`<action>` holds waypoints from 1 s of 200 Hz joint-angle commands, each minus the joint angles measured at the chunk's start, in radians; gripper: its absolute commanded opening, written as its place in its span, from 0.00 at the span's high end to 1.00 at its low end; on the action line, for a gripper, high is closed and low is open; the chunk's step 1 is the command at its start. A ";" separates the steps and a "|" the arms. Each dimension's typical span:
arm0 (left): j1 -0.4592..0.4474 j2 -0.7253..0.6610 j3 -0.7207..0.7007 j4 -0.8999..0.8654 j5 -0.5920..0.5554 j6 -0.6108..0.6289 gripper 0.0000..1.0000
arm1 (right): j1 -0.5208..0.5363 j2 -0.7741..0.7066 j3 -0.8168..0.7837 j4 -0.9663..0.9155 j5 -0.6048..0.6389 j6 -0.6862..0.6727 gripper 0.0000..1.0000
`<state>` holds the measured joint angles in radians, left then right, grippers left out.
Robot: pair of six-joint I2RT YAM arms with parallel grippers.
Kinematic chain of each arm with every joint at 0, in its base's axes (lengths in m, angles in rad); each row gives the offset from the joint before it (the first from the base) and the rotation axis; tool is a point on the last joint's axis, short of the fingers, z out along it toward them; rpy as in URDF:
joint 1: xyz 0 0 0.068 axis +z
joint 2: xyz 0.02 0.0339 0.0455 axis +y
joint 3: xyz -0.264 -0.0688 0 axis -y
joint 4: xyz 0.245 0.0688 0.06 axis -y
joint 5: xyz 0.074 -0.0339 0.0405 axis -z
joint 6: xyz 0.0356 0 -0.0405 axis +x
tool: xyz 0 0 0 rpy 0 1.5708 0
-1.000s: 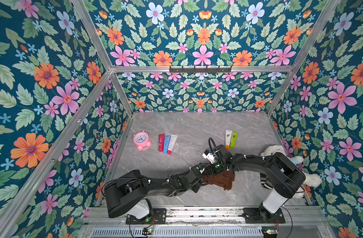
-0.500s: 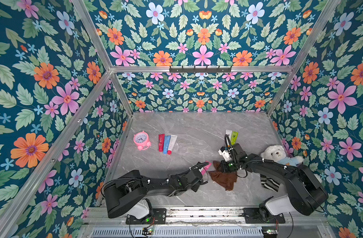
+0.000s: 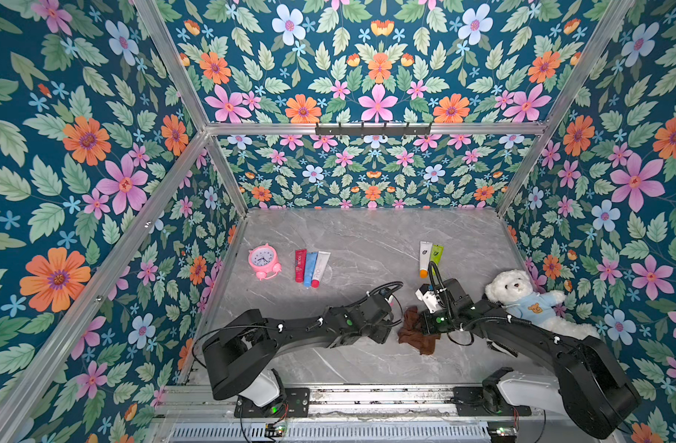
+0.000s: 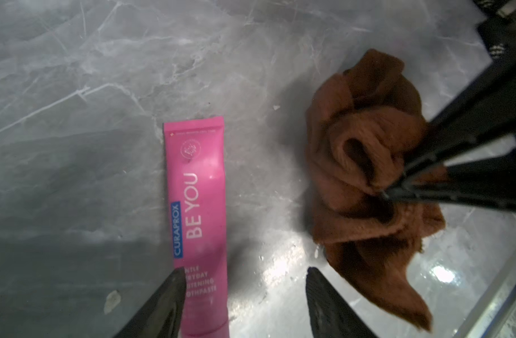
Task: Wipe the surface of the toothpaste tube
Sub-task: Move the toothpaste to the center of the board.
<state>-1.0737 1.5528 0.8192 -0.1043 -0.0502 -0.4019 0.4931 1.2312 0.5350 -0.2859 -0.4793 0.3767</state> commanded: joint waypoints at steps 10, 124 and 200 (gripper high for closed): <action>0.059 0.062 0.066 -0.162 0.054 0.048 0.39 | 0.001 -0.044 -0.021 -0.002 -0.007 0.019 1.00; 0.079 0.138 0.075 -0.211 0.057 0.021 0.73 | 0.001 -0.081 -0.044 0.014 -0.016 0.023 1.00; 0.308 0.164 0.131 -0.213 -0.010 0.076 0.86 | 0.002 -0.100 -0.052 0.015 -0.019 0.025 1.00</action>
<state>-0.8219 1.7016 0.9249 -0.2516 0.0063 -0.3824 0.4934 1.1393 0.4850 -0.2817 -0.4881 0.3943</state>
